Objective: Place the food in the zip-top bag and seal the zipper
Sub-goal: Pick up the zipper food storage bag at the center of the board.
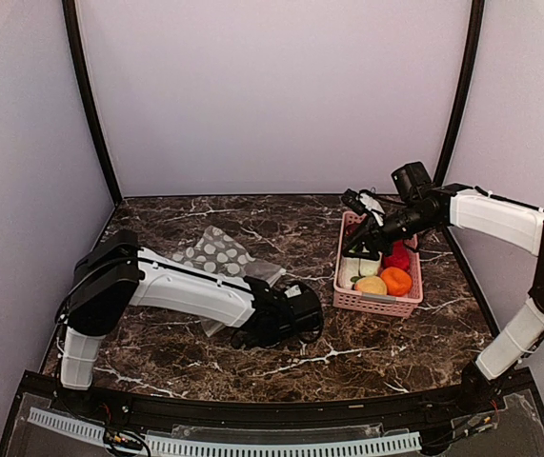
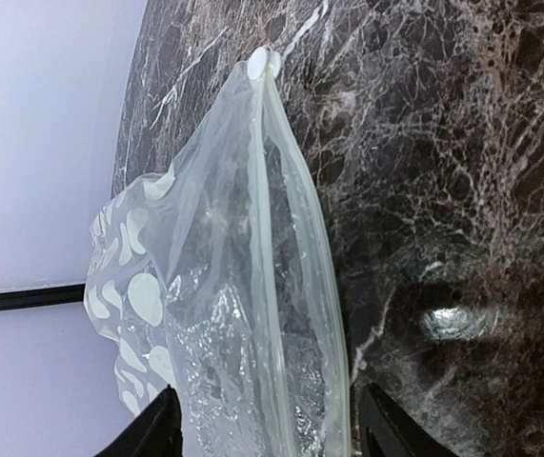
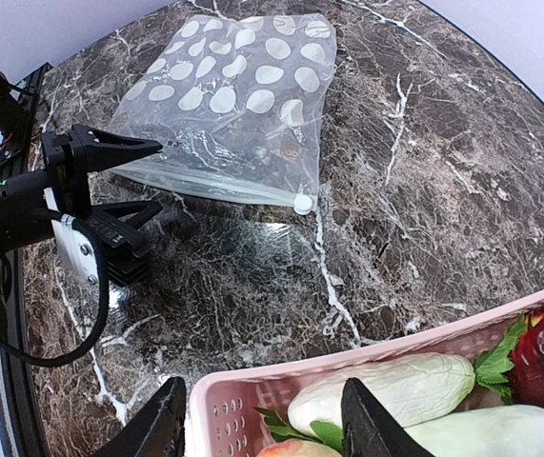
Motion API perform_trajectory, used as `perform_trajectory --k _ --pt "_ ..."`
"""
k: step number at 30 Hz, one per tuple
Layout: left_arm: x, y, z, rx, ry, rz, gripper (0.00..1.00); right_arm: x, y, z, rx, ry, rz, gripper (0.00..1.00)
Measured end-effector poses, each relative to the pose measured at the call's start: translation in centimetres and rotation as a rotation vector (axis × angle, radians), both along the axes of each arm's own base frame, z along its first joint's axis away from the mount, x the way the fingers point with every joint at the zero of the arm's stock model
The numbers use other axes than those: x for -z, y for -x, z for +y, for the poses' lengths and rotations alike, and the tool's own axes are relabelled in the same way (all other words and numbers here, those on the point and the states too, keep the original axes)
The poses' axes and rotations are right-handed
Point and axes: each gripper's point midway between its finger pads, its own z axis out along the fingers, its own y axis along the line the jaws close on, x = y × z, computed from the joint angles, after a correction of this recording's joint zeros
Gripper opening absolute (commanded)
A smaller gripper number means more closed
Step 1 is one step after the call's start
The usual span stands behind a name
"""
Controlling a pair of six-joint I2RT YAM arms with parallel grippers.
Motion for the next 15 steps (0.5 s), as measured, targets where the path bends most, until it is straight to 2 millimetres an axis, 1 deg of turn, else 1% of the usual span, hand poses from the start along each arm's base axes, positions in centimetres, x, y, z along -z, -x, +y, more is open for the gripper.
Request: perform_trajectory --k 5,7,9,11,13,15 --pt "0.9 -0.7 0.7 -0.028 -0.034 -0.017 0.55 0.0 0.0 0.0 0.0 0.0 0.0 0.53" --pt "1.2 -1.1 1.3 -0.045 -0.047 -0.017 0.52 0.0 0.0 0.0 0.0 0.0 0.0 0.53" --pt "1.3 -1.5 1.8 -0.063 -0.057 -0.02 0.46 0.0 0.0 0.0 0.0 -0.001 0.0 0.53" --pt "1.1 -2.0 2.2 -0.078 -0.064 -0.031 0.38 0.0 0.0 0.0 0.0 0.0 0.0 0.53" --pt "0.7 -2.5 2.5 -0.093 -0.062 -0.044 0.32 0.0 0.0 0.0 0.0 0.0 0.0 0.52" --pt "0.2 -3.0 2.6 -0.107 -0.057 -0.06 0.3 0.0 0.0 0.0 0.0 0.0 0.0 0.52"
